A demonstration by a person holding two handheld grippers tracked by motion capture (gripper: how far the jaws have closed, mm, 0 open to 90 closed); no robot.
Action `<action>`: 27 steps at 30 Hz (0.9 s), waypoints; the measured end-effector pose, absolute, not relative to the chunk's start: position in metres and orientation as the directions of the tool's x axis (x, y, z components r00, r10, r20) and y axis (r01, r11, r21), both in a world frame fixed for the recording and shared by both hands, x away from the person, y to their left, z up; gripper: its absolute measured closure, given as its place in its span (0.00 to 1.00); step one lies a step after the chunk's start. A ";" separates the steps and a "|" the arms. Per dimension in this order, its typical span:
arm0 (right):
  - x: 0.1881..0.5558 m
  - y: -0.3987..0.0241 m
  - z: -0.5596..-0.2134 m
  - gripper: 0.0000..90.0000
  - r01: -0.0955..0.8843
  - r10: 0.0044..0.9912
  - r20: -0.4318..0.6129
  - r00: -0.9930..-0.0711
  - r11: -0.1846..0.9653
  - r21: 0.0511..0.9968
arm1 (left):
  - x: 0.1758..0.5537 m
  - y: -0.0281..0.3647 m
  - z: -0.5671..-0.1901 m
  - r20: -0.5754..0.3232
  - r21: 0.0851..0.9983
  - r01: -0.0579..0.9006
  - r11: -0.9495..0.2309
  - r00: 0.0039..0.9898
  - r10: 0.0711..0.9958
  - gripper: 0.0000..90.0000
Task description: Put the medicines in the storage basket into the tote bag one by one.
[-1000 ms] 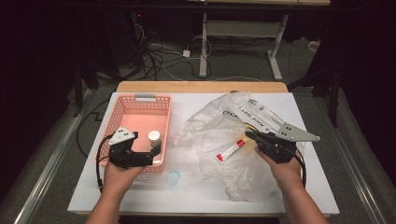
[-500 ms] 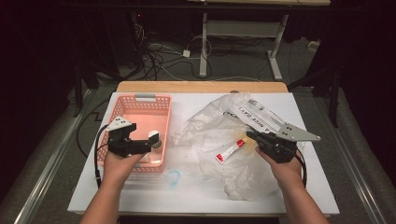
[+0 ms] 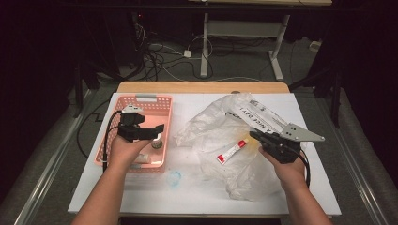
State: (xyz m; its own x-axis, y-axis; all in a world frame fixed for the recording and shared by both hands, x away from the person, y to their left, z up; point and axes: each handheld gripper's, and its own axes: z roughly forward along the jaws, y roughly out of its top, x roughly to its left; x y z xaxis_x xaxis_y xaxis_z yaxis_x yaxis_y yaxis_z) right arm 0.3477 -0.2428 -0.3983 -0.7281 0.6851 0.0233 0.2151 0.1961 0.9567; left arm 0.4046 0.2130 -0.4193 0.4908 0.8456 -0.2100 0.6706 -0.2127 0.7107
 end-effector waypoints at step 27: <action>0.347 -0.244 -0.398 1.00 0.218 0.688 0.030 -0.725 0.188 0.958 | 0.426 0.195 -0.452 -0.172 0.422 0.813 -0.401 0.506 0.845 0.44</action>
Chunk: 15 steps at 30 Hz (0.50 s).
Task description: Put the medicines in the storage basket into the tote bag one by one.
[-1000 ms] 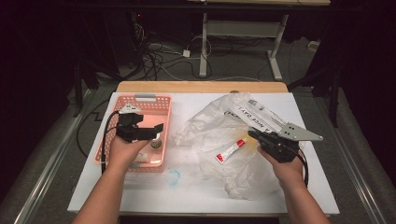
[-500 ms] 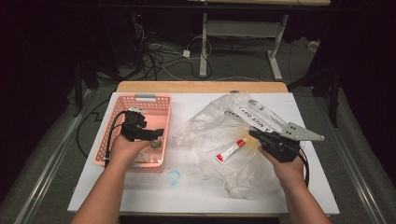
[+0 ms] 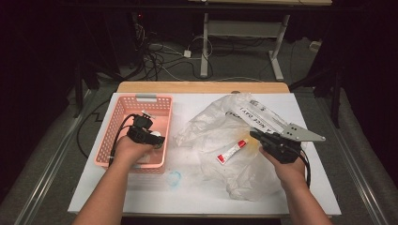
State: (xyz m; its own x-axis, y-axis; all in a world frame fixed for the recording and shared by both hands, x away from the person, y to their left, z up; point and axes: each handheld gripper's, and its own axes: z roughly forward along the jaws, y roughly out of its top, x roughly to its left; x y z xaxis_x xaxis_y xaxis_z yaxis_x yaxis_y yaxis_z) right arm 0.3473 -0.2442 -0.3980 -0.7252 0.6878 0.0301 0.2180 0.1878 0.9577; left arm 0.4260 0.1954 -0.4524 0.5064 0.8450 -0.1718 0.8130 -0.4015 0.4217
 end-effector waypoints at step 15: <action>0.348 -0.244 -0.399 1.00 0.217 0.687 0.024 -0.726 0.196 0.956 | 0.424 0.193 -0.452 -0.151 0.431 0.804 -0.410 0.512 0.845 0.54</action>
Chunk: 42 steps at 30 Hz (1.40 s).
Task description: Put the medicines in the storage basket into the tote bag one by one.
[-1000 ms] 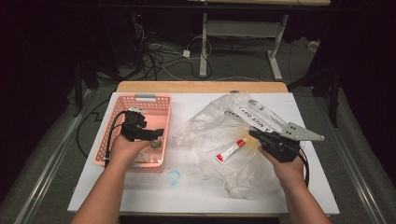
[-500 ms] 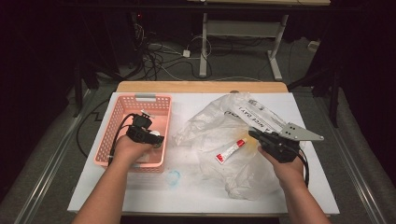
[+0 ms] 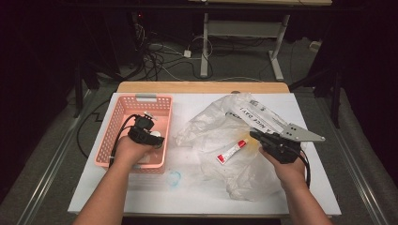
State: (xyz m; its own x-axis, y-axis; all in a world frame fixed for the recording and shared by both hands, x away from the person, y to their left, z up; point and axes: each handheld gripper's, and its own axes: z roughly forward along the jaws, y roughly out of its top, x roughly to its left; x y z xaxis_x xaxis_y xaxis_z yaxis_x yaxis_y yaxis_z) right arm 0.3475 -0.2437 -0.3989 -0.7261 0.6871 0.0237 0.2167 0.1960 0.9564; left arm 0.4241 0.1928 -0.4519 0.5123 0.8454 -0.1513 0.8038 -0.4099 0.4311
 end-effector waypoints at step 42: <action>0.344 -0.241 -0.397 1.00 0.199 0.690 0.003 -0.724 0.205 0.958 | 0.393 0.210 -0.422 -0.132 0.761 0.597 -0.254 0.526 0.840 0.54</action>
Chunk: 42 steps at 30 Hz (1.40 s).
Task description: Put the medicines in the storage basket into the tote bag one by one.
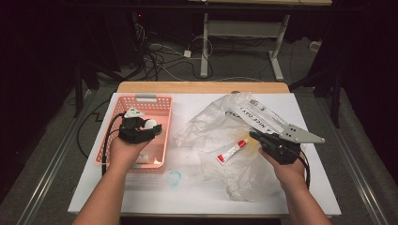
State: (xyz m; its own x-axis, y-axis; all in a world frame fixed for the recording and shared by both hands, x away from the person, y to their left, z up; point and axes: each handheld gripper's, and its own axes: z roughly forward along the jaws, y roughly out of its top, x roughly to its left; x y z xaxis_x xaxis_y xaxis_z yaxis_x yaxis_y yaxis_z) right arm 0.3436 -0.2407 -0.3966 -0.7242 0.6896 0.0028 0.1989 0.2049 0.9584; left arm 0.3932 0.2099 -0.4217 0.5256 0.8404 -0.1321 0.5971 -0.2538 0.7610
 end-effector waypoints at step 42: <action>0.344 -0.239 -0.396 1.00 0.197 0.681 0.006 -0.732 0.203 0.959 | 0.315 0.138 -0.390 -0.149 0.898 0.389 -0.204 0.707 0.692 0.54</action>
State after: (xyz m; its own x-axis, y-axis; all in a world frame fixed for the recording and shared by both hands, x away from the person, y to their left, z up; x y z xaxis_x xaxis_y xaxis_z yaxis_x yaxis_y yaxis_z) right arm 0.3438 -0.2395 -0.3957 -0.7320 0.6813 0.0059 0.1966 0.2029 0.9592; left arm 0.3145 0.1383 -0.3903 0.7067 0.6918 -0.1486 0.3889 -0.2044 0.8983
